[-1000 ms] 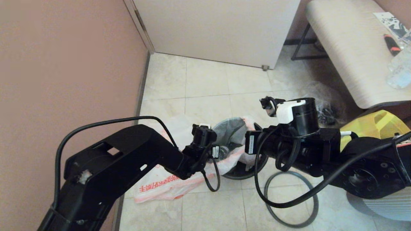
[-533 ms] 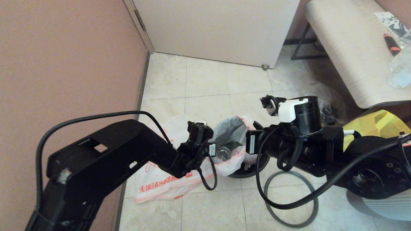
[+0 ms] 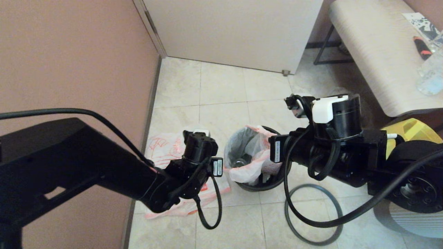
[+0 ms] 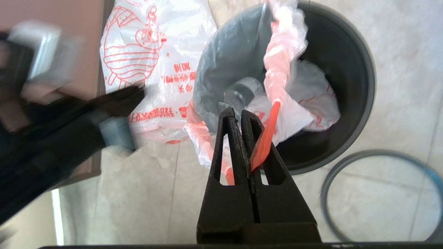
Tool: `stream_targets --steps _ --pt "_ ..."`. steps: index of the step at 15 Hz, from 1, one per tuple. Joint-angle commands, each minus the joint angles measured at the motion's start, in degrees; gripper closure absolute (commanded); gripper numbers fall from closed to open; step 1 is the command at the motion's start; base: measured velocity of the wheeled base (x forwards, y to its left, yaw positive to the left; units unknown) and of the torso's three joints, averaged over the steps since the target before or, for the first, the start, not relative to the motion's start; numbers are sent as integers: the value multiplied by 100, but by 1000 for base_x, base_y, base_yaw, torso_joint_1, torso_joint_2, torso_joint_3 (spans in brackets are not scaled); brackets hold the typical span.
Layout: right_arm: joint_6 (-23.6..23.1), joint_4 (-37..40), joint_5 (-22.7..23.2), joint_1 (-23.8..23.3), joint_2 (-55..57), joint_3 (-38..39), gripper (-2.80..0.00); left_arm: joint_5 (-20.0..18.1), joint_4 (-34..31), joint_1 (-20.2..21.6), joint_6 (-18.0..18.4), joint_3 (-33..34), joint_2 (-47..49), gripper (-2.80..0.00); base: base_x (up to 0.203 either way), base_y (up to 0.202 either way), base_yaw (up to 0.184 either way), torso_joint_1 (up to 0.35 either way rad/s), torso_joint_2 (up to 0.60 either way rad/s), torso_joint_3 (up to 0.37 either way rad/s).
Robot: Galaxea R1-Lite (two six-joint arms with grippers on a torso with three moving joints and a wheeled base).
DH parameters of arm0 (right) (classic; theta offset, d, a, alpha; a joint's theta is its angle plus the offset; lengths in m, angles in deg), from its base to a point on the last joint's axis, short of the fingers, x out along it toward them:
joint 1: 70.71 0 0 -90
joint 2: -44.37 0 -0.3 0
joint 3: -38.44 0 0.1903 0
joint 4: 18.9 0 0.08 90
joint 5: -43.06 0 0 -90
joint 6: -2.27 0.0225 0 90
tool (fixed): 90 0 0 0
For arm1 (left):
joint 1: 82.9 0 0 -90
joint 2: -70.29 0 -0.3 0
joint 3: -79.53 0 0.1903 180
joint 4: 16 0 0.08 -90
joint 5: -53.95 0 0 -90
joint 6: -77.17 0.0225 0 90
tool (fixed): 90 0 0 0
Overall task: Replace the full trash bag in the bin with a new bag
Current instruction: Place the trash bag on the floor
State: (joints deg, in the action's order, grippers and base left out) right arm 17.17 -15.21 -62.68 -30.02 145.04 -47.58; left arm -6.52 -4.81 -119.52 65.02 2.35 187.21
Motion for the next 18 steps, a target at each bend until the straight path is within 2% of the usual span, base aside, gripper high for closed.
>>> stream_targets --steps 1,3,4,5,7,9,11,15,18 --pt "-117 -6 -8 90 -85 -26 0 166 49 -83 -13 717 -943 0 0 0 0 0 0 0" --pt "-525 8 -15 184 -173 -42 0 320 99 -368 -89 1352 -1559 0 0 0 0 0 0 0" --pt "-671 52 -28 199 -293 -18 0 468 104 -664 -146 1514 -1745 0 0 0 0 0 0 0" --pt "-752 190 -55 176 -377 -13 0 585 113 -755 -171 1715 -1822 0 0 0 0 0 0 0" --pt "-963 488 -108 145 -613 -42 0 624 136 -754 -180 2007 -1993 0 0 0 0 0 0 0" --pt "-1357 994 -237 146 -983 -43 0 444 192 -751 -107 2077 -2216 0 0 0 0 0 0 0" --pt "-1785 1367 -387 142 -1245 -112 0 447 200 -737 13 2111 -2191 0 0 0 0 0 0 0" --pt "-1874 1406 -713 94 -1530 -129 0 458 186 -612 50 2392 -2438 0 0 0 0 0 0 0" --pt "-1947 1391 -722 86 -1758 -151 0 461 202 -416 333 2475 -2633 0 0 0 0 0 0 0"
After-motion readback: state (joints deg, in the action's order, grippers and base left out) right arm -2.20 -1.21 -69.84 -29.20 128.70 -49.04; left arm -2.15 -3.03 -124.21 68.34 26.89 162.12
